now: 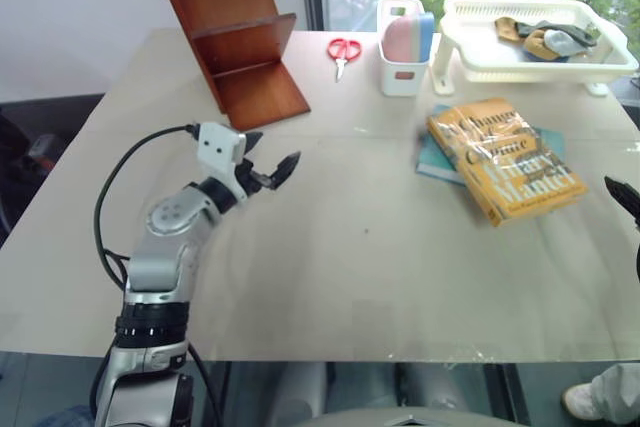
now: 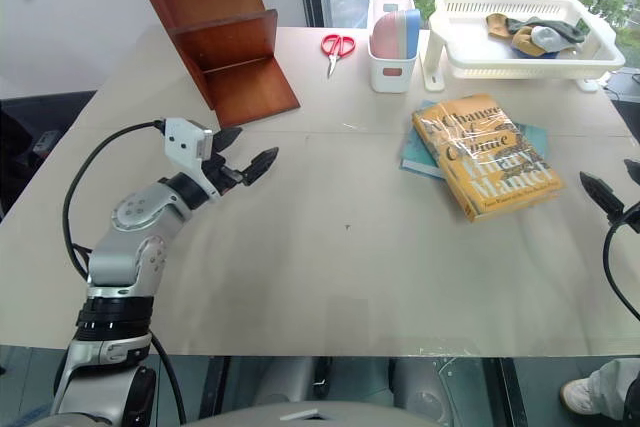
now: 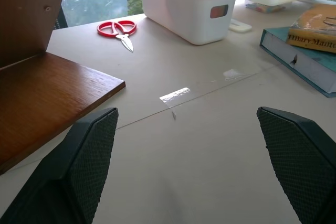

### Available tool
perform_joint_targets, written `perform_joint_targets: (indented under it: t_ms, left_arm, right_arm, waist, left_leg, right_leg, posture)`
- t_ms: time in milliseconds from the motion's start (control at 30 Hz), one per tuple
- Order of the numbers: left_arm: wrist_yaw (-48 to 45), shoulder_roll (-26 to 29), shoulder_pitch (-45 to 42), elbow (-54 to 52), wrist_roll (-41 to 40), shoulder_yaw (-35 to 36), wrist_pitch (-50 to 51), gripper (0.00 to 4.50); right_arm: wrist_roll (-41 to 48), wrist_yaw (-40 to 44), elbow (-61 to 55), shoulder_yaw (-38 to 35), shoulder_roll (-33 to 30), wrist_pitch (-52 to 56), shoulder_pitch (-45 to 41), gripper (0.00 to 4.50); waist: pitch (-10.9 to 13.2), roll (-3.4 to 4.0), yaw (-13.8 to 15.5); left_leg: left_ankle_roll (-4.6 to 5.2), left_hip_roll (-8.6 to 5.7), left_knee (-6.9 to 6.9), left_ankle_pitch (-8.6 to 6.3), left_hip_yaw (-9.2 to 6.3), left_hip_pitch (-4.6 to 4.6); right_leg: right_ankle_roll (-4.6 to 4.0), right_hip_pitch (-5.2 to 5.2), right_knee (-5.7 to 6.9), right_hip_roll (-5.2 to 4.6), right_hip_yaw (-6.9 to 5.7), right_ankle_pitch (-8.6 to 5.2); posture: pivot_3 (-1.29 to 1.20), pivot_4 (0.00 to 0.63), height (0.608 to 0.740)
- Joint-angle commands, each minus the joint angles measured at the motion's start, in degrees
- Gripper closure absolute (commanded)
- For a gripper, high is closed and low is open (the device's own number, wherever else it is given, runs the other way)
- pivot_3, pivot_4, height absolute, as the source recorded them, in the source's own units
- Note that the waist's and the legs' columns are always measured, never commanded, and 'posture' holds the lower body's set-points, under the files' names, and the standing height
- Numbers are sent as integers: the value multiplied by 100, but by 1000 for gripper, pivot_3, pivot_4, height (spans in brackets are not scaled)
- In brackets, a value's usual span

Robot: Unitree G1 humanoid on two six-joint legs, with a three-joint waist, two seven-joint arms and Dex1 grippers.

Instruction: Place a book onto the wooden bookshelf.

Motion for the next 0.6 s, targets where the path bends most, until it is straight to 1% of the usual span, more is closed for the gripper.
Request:
perform_joint_targets:
  t_ms: [33,133,600]
  left_arm:
    - [-50,126,123,-414,-89,140,16,53]
    - [-214,150,282,-472,-191,180,-15,53]
    - [-292,181,273,-449,-167,169,-6,53]
  right_arm:
    - [-30,49,-36,-89,-233,62,-117,15]
    - [-83,35,-52,-93,-268,131,-145,15]
    - [-162,19,-181,-121,-227,209,-30,15]
  waist:
    - [0,0,-2]
    - [4,7,-9]
    - [5,7,-4]
  left_leg:
    - [0,0,0,0,0,0]
    - [0,1,0,0,1,2]
    - [0,0,2,0,2,1]
  right_leg:
    - [0,0,0,0,0,0]
    - [0,-2,0,0,9,0]
    - [0,-2,2,3,6,0]
  posture:
    - [0,150,740]
    - [0,150,740]
    - [0,150,740]
